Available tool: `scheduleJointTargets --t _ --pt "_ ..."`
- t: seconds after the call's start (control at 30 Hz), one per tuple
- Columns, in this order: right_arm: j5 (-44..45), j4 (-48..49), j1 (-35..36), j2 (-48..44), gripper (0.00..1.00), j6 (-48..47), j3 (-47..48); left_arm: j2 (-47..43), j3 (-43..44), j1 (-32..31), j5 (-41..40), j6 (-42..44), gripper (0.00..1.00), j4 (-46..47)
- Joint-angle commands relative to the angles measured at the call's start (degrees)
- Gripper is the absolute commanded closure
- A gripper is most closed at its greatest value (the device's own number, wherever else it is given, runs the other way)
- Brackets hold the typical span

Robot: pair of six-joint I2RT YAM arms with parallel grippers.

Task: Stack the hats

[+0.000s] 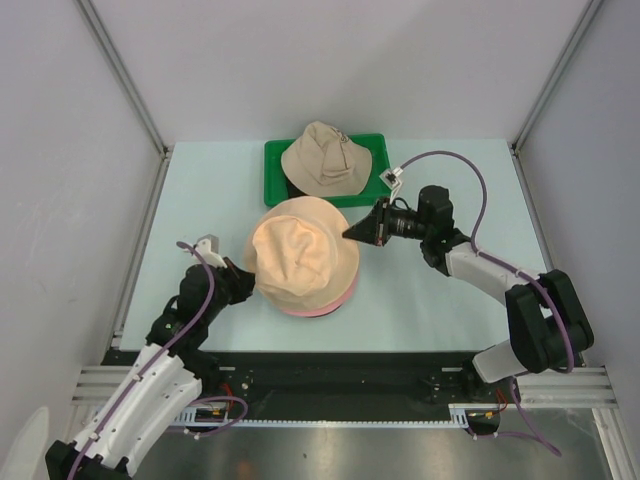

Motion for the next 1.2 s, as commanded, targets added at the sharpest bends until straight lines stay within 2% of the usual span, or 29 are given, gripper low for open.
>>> scheduleJointTargets --t 0.0,0.2,0.33,0.57,0.8,0.97,1.17 --pt "5.8 -4.4 -0.1 1.1 1.0 -2.4 0.7 0.8 -0.6 0.7 -0.6 1.6 1.0 2.1" --pt "15.0 -14.8 -0.9 7.8 1.0 -2.3 3.0 3.0 -2.1 0.9 -0.8 1.0 1.0 3.5" --pt "16.2 -15.0 -0.9 12.3 1.0 -1.5 2.4 4.6 -2.9 1.0 -1.0 0.6 1.0 4.3" --pt "22.3 -17.1 0.5 14.4 1.0 -2.2 1.3 8.9 -4.6 2.2 -1.8 0.3 1.0 6.6" --pt "29.0 -23.4 2.1 12.5 1.0 -4.5 0.9 13.1 -5.2 4.6 -0.3 -0.9 1.0 9.3" --pt "34.8 -28.1 6.3 9.3 1.0 -5.5 -0.4 17.8 -2.7 6.0 0.4 -0.9 1.0 12.7" --pt "35.8 -26.7 12.6 3.9 1.0 -2.0 -5.0 27.2 2.9 7.4 1.5 -1.4 0.99 19.3"
